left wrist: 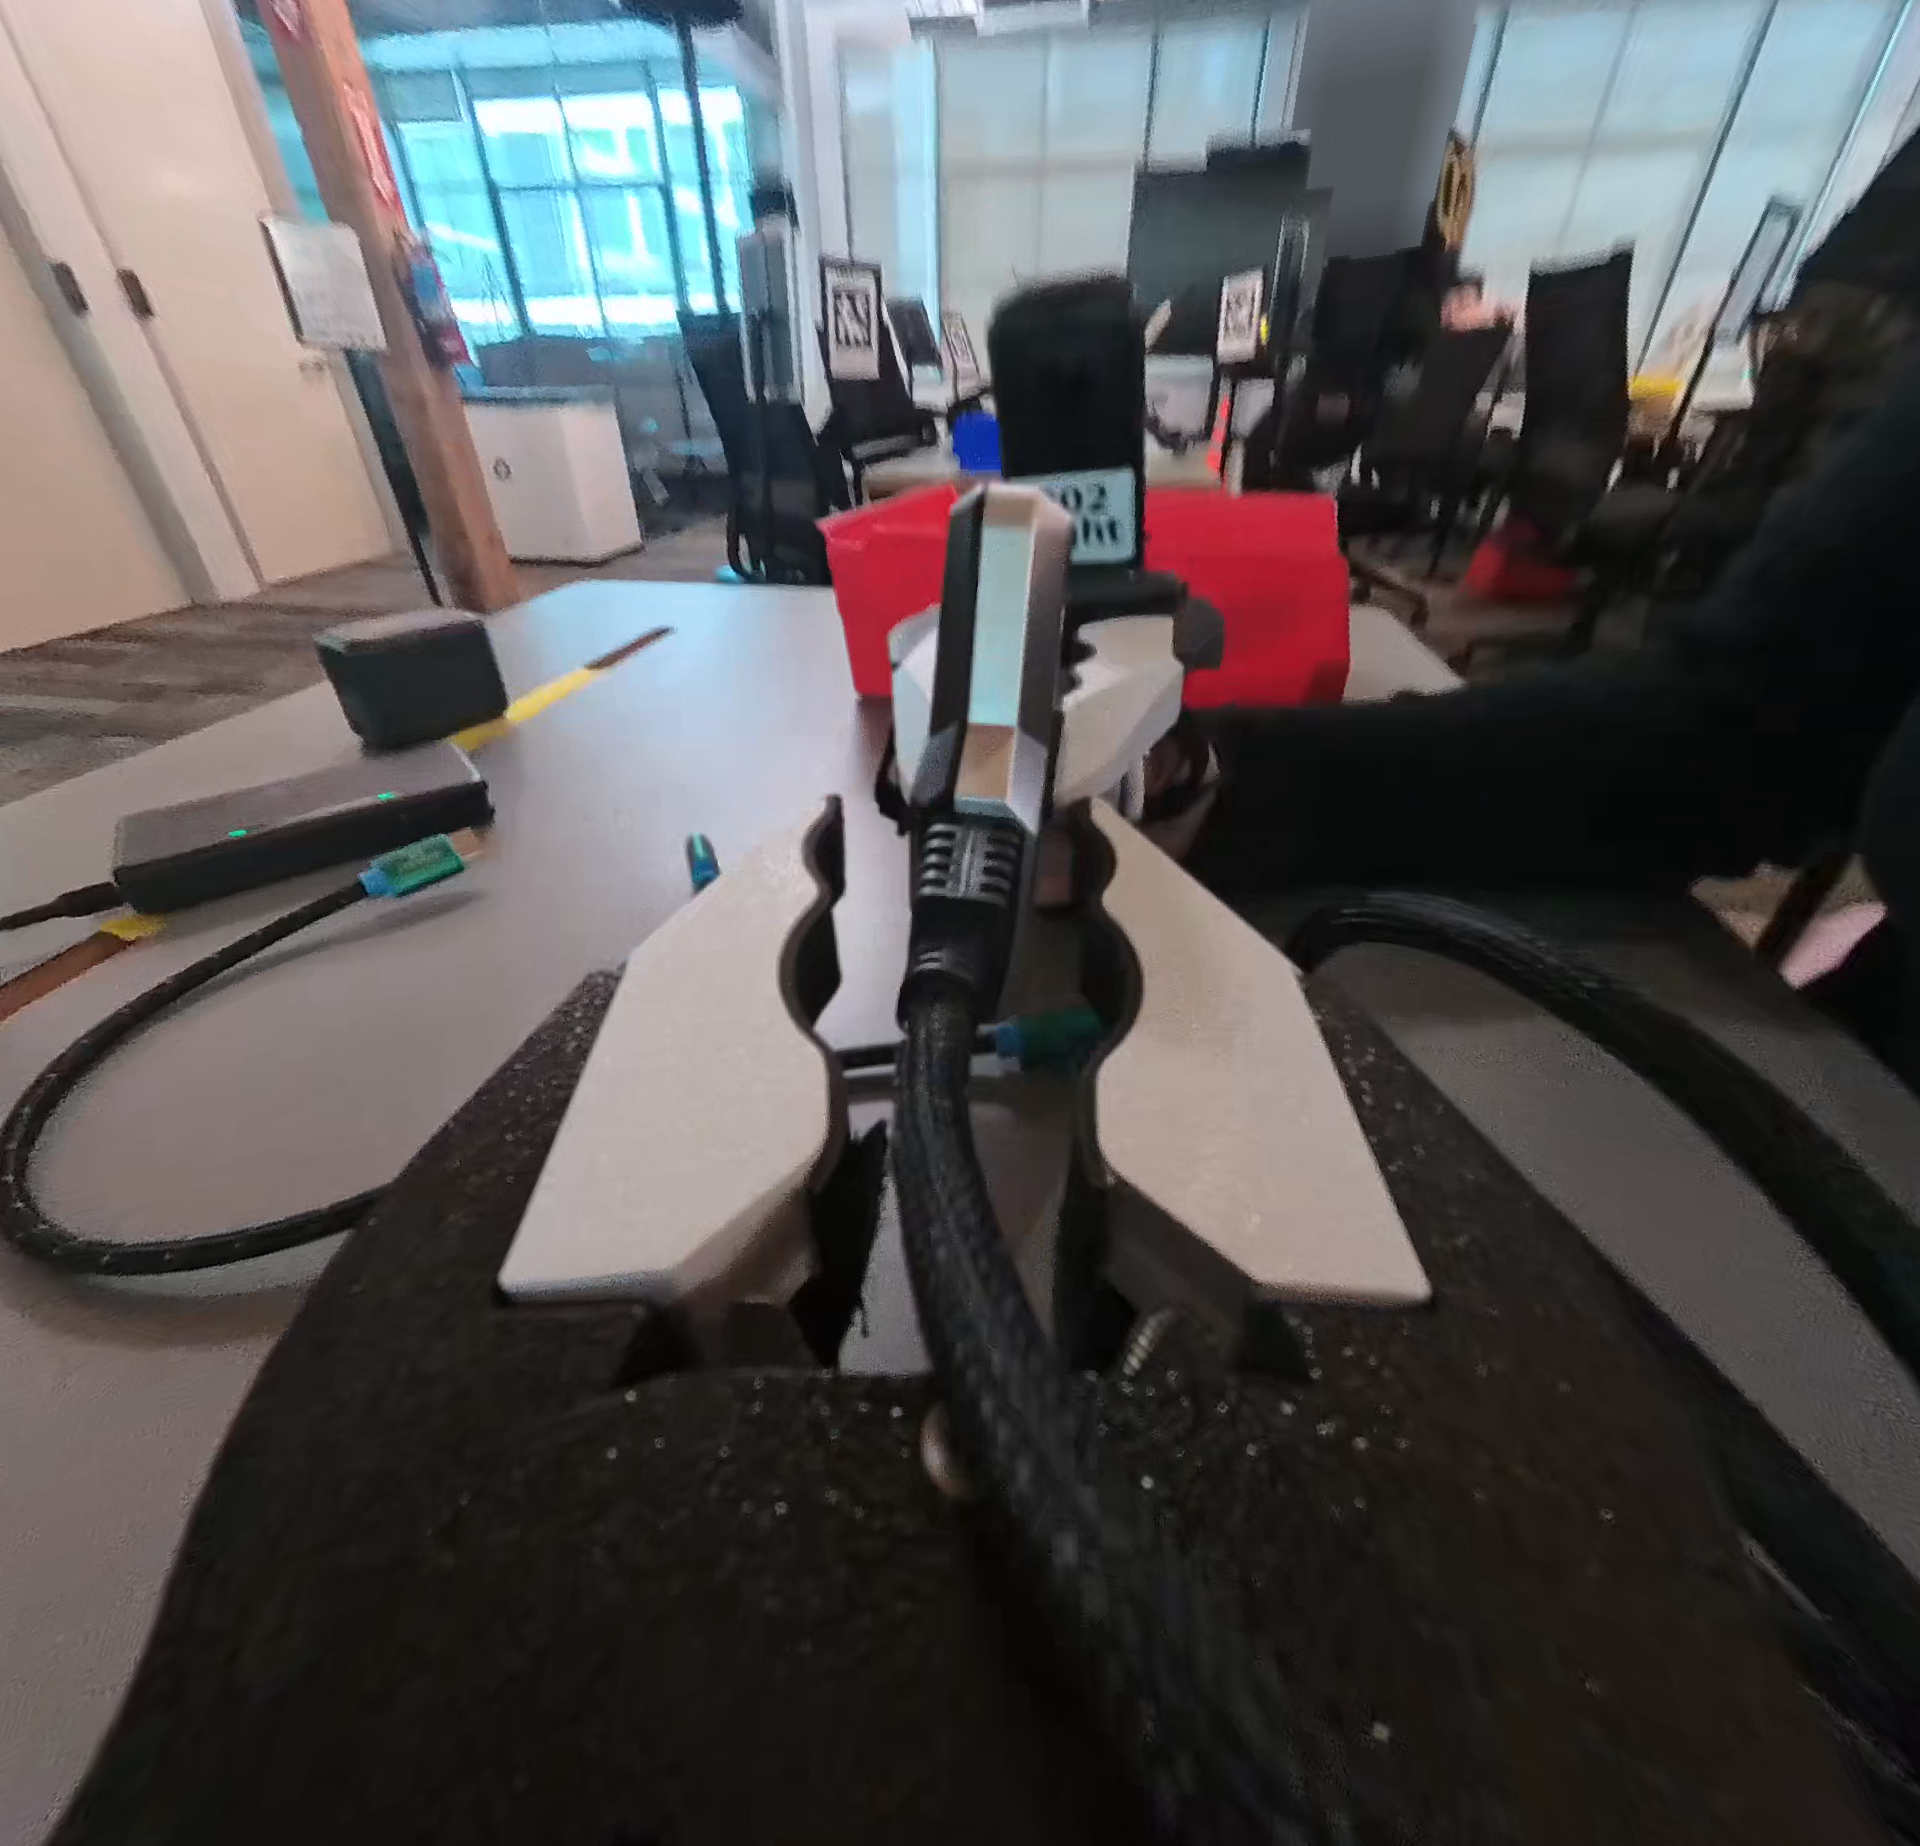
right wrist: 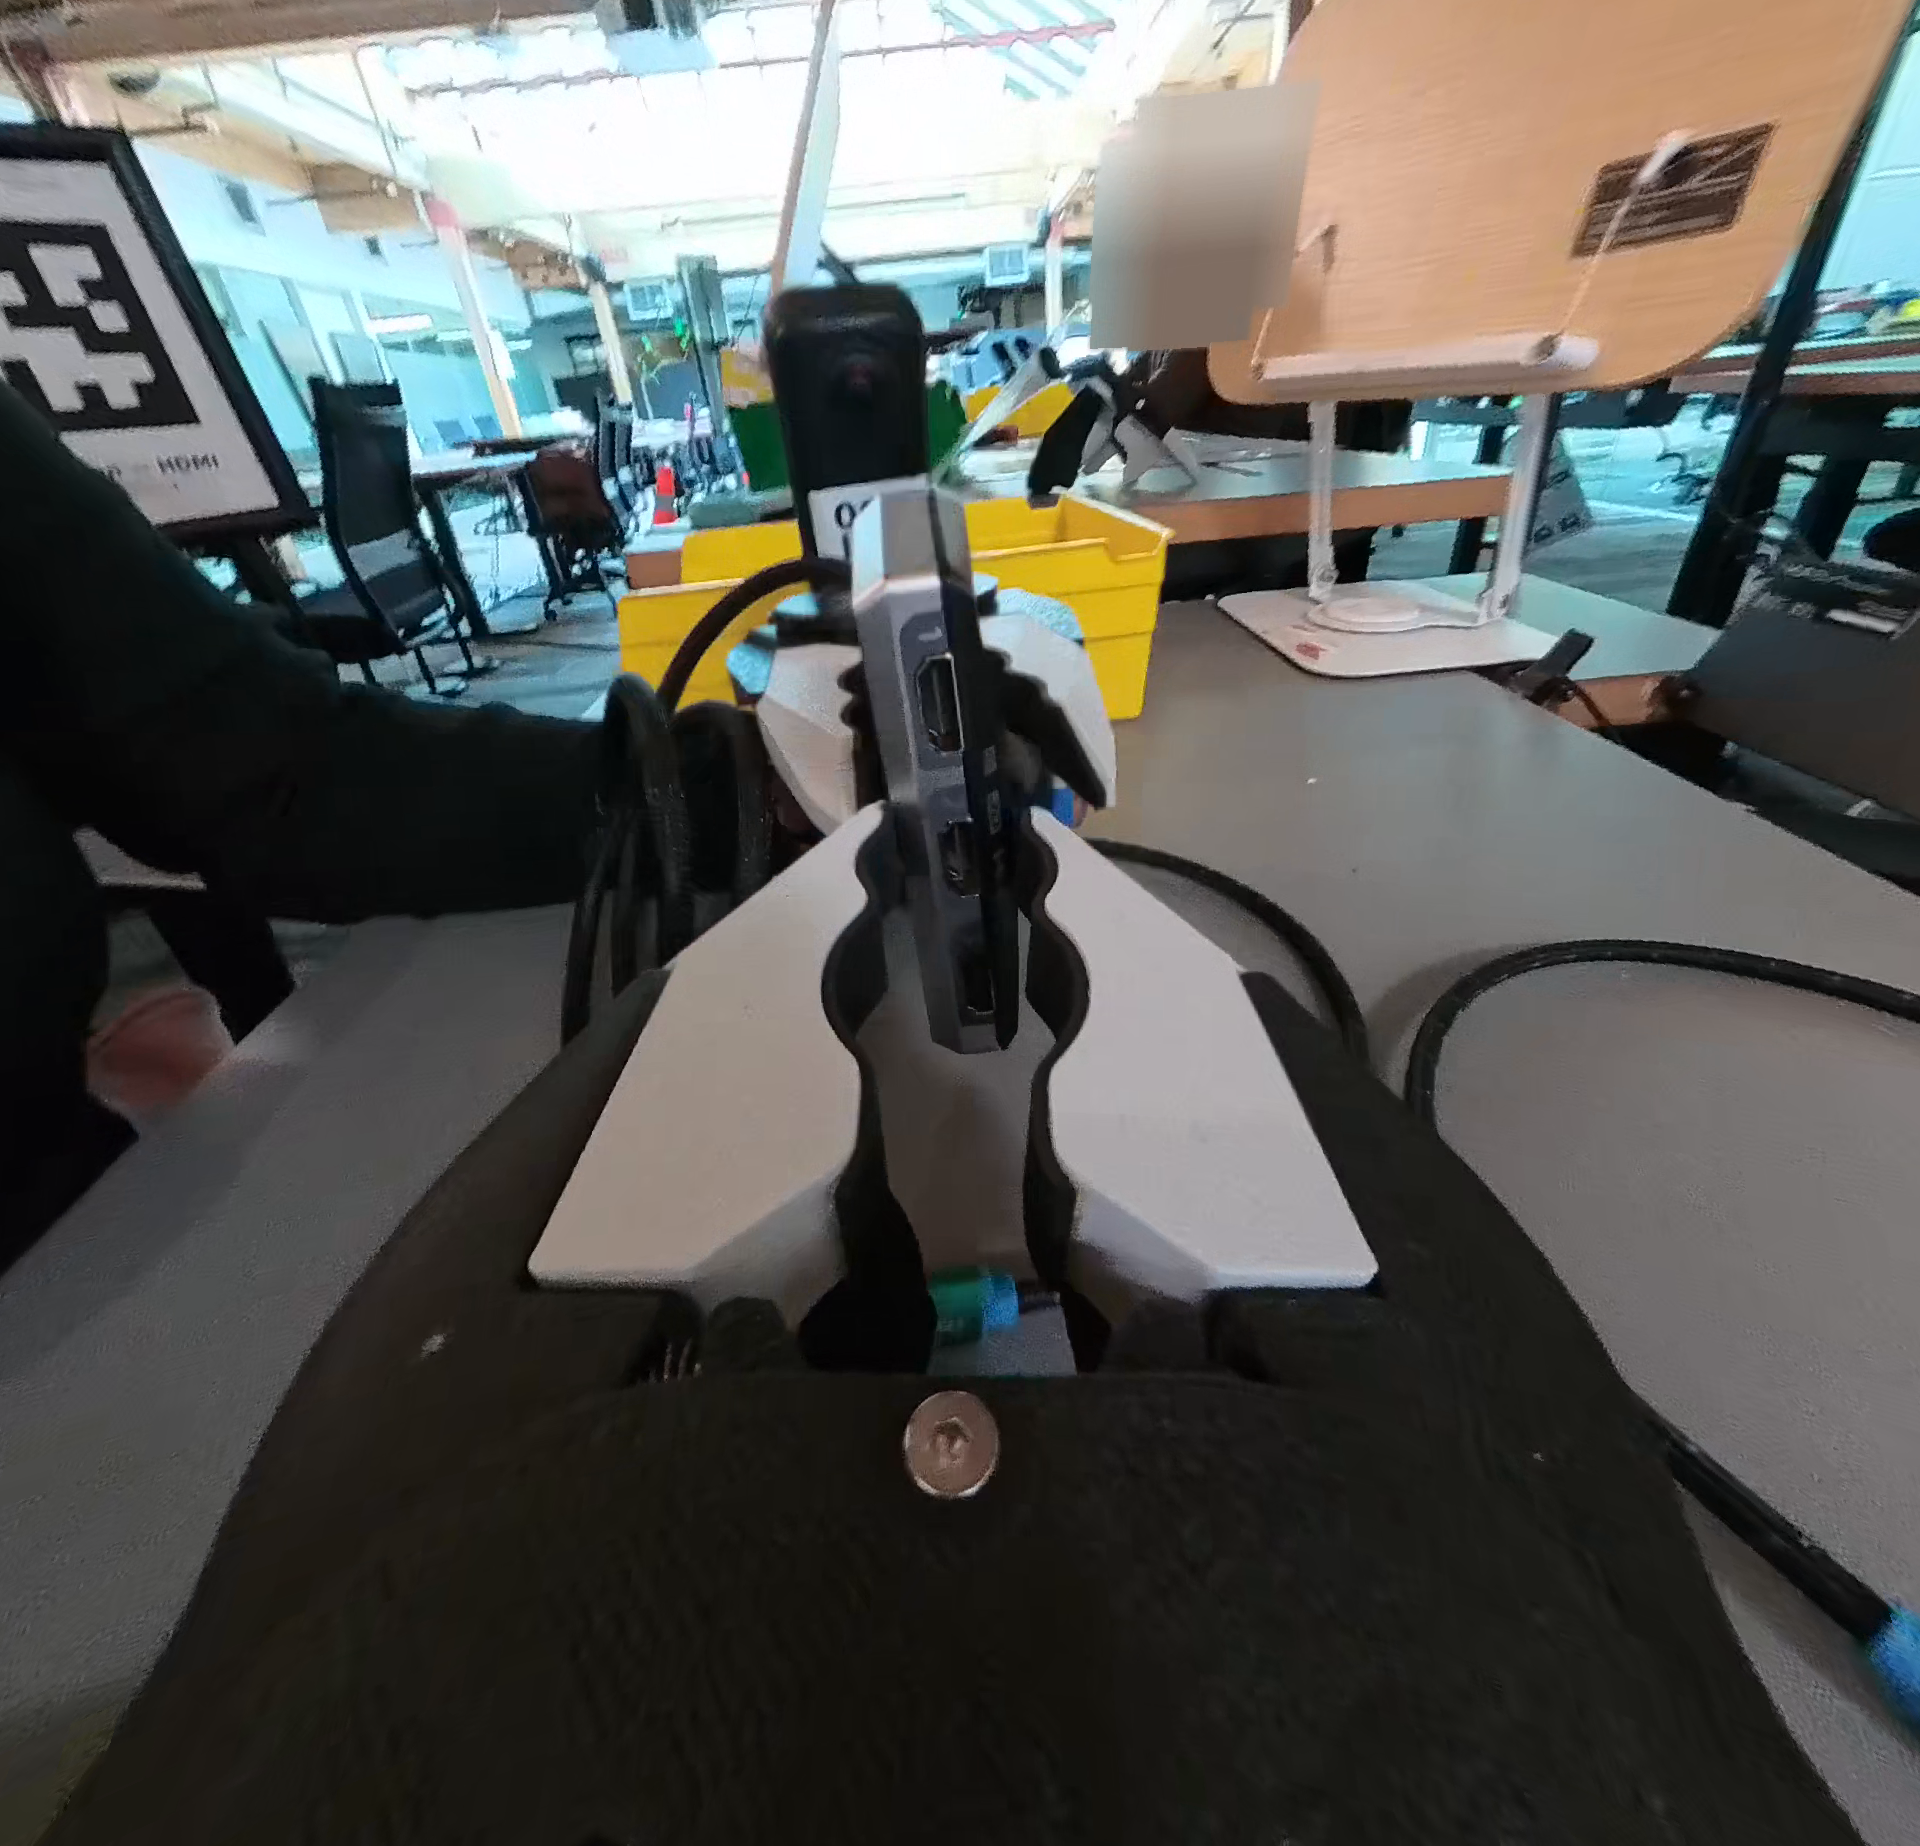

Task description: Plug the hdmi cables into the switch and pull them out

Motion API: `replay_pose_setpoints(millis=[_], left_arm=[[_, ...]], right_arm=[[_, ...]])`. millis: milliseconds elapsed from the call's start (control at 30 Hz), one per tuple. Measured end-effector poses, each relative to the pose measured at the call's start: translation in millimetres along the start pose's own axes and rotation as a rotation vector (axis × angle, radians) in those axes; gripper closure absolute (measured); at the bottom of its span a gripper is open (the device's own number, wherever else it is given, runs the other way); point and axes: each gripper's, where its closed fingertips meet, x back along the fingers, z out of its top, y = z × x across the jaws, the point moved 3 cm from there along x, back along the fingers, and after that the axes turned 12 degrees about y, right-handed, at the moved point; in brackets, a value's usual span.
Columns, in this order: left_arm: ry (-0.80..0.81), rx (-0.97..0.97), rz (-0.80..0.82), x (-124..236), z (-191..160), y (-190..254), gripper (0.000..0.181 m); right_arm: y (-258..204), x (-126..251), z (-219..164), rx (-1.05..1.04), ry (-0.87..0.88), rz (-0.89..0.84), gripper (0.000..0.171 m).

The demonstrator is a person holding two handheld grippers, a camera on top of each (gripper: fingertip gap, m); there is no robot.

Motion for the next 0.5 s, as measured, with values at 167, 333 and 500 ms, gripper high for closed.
replay_pose_setpoints(millis=[167,333,500], left_arm=[[-0.038,-0.004,-0.071,-1.6,-7.3,9.0,0.15],[-0.014,-0.014,-0.045,-0.5,-3.6,5.4,0.155],[0.056,-0.051,0.051,12.2,6.1,-9.6,0.16]], right_arm=[[-1.9,0.9,-4.0,0.014,-0.03,0.02,0.152],[7.1,1.9,-0.2,0.031,-0.003,-0.059,0.141],[31.1,25.0,13.7,0.186,0.022,-0.271,0.121]])
